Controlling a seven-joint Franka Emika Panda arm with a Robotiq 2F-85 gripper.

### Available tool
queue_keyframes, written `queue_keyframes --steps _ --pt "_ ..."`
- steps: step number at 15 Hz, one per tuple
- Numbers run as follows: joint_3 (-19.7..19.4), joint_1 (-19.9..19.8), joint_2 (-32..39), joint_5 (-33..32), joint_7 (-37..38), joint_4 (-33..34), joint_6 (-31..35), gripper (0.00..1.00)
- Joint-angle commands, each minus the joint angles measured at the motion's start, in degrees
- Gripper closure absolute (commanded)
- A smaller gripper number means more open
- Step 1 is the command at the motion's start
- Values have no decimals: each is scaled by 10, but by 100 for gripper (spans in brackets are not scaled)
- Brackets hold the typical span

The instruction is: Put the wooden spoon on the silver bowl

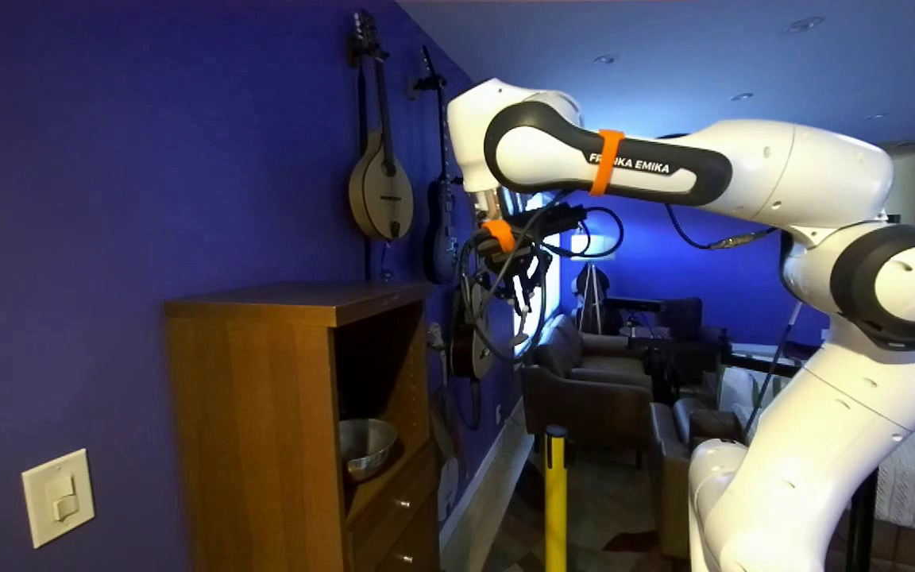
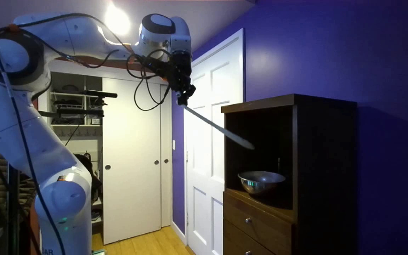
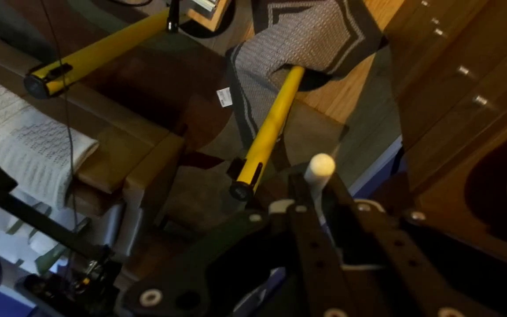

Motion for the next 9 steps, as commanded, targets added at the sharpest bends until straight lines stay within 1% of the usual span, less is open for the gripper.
queue_keyframes --steps 1,4,6,8,9 --pt "3 3 -59 69 -49 -120 84 97" --pt "11 6 -69 108 -100 -190 154 97" --pt "13 5 -60 121 -148 -211 199 97" --pt "6 1 -45 122 -217 -211 214 97" --pt "32 -21 -43 116 -171 -202 198 97"
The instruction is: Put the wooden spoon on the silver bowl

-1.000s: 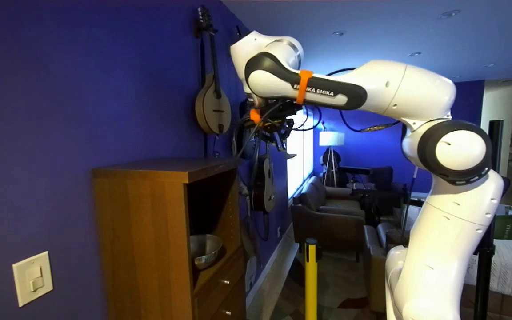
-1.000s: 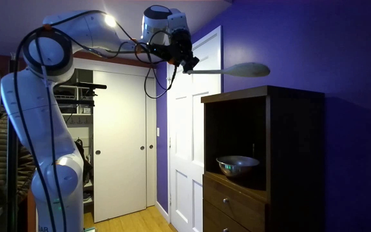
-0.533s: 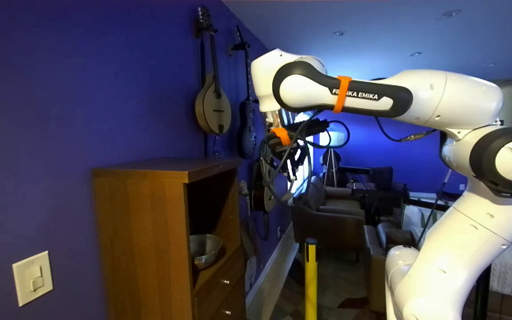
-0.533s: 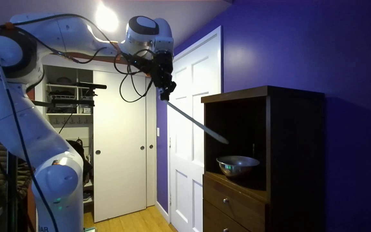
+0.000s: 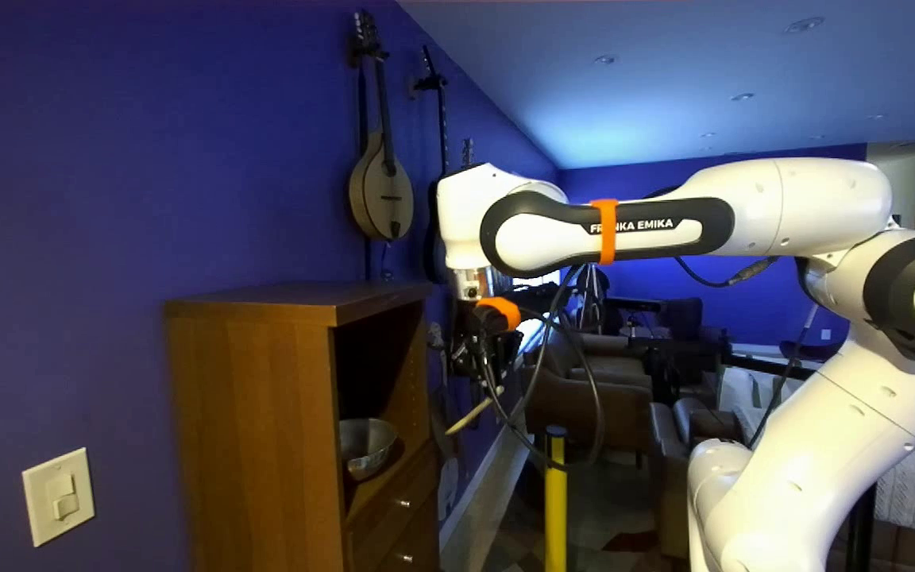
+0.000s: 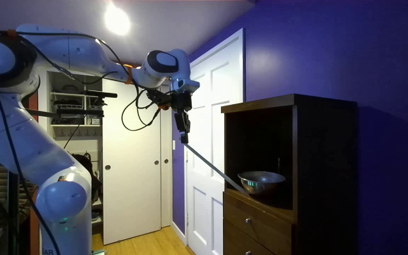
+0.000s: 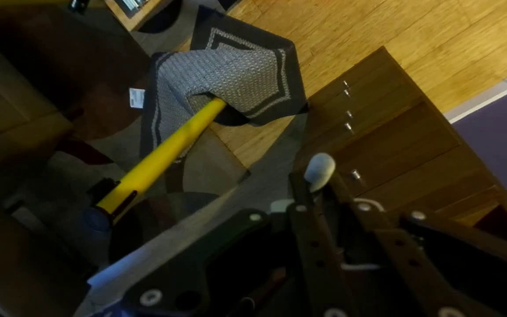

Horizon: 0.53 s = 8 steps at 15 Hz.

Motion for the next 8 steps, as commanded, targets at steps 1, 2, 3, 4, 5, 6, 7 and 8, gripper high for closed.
queue_keyframes --steps 1,2,3,4,5,6,7,8 --pt "19 -30 1 10 -18 -3 4 87" --pt "21 -34 1 9 -17 -3 4 97" --pt "15 -28 -10 24 -33 -6 21 97" --pt "5 -22 -29 38 -50 -16 60 97" --pt "2 -23 -31 49 -58 -11 72 97" --pt "-1 -26 -38 55 -70 -13 96 97" --pt "-6 -29 -46 62 -82 -13 118 97" --pt "-12 -31 -56 67 -98 -15 138 97"
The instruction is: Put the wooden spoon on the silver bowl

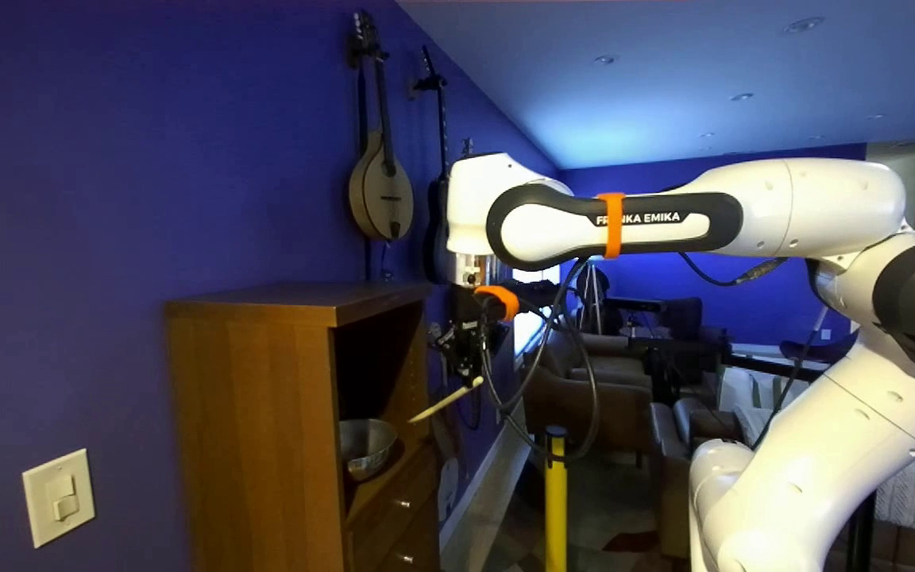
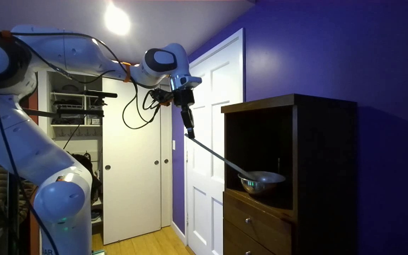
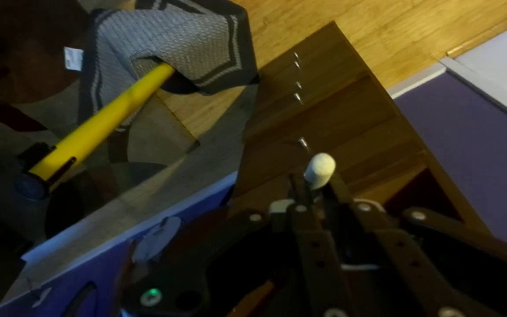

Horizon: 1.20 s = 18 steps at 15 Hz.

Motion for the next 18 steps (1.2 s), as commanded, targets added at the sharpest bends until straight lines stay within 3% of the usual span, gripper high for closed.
queue_keyframes --steps 1,6,11,12,13,15,16,18 --pt "-21 -15 -50 34 -65 -18 77 97" --pt "-26 -26 -75 68 -118 -76 209 97" --pt "16 -65 -86 58 -79 -166 329 97" --pt "26 -80 -83 53 -64 -174 336 97" --pt "13 -65 -62 73 -97 -139 304 87" --pt "27 -82 -62 69 -86 -158 323 87" --pt "29 -85 -62 68 -85 -161 325 97" --pt "34 -88 -64 73 -71 -186 401 97"
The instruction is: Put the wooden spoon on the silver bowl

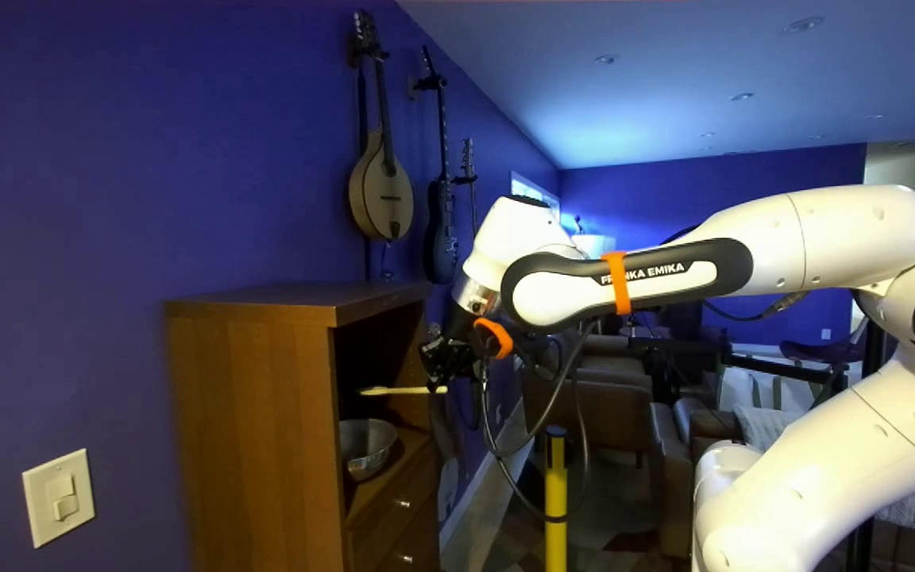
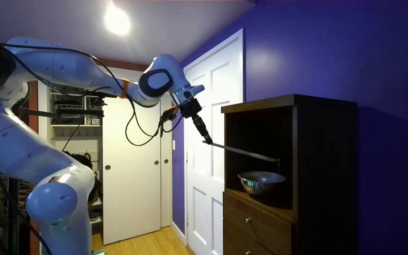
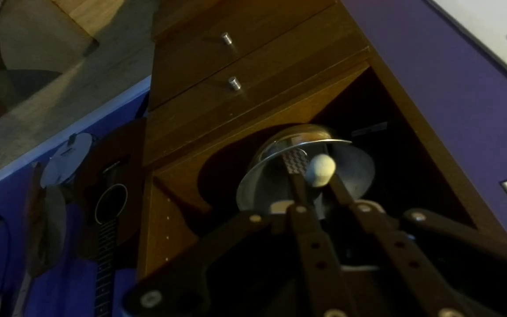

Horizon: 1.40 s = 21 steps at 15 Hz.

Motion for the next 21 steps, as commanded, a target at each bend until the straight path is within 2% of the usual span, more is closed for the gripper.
queue_keyframes --steps 1,4,9,16,21 --pt "11 -8 0 20 4 -30 94 97" --pt "6 6 11 29 -24 -56 167 97" --pt "-15 53 33 72 -96 -90 231 97" --pt "18 24 70 44 -110 -126 310 97" --pt "33 19 92 42 -109 -134 327 97"
